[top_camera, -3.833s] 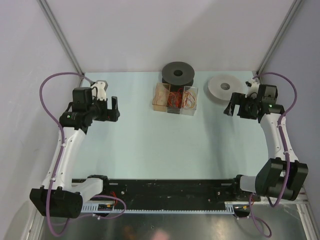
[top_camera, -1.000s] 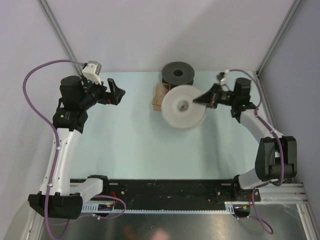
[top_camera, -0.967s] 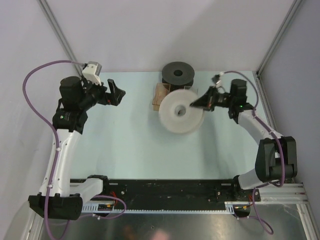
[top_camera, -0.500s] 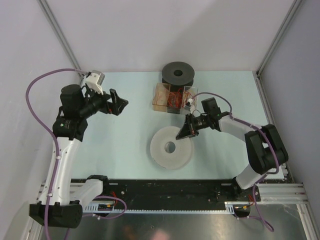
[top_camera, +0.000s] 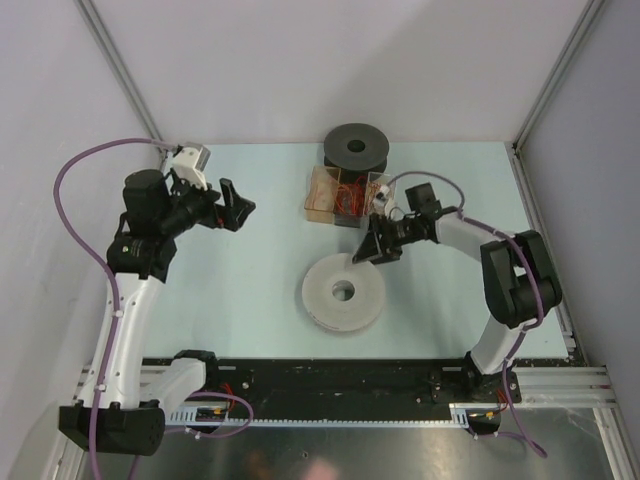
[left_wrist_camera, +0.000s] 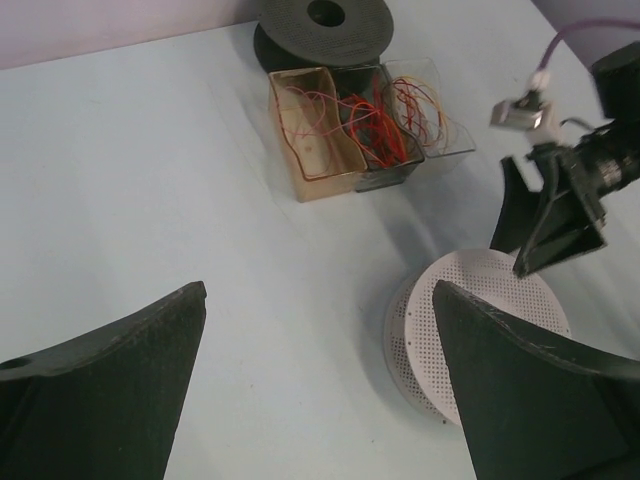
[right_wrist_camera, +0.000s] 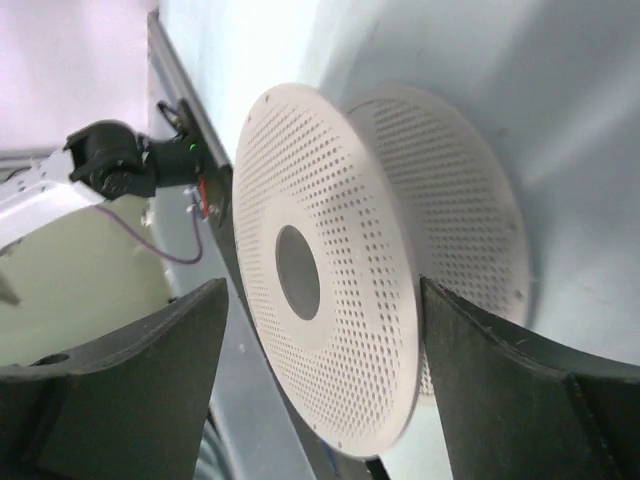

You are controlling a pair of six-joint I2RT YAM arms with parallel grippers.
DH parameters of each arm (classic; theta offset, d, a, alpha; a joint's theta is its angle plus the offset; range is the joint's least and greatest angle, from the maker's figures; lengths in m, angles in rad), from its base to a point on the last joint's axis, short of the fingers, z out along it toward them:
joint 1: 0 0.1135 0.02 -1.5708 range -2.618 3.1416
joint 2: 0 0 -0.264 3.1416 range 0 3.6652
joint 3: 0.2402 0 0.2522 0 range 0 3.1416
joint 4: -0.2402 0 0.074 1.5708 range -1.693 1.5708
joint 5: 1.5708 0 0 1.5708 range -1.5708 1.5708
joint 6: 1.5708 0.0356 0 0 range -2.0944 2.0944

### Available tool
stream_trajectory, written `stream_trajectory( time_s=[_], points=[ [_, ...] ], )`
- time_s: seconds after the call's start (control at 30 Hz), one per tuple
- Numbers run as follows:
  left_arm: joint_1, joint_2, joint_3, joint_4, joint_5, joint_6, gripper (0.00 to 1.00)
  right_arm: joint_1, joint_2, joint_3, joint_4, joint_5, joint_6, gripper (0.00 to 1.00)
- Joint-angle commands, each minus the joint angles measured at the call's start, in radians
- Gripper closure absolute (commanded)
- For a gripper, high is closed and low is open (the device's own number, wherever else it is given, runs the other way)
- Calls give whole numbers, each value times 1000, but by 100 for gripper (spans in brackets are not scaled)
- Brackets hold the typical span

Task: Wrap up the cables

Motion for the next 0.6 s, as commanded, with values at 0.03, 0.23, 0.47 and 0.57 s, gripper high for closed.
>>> stream_trajectory(
  time_s=[0.03,0.23,0.47,0.57],
  points=[
    [4,35,86,-7,-116,32,1,-114,-63,202,-287,152,-278,16],
    [5,124,229,-8,-225,99,1,-160,-191,331,-339,415,-487,10],
    [-95,314,344,-11,-138,361,1,-164,-293,345,-115,549,-580,1],
    [-186,432,385,-12,-186,537,0,-136,-285,375,-106,590,-648,1]
  ],
)
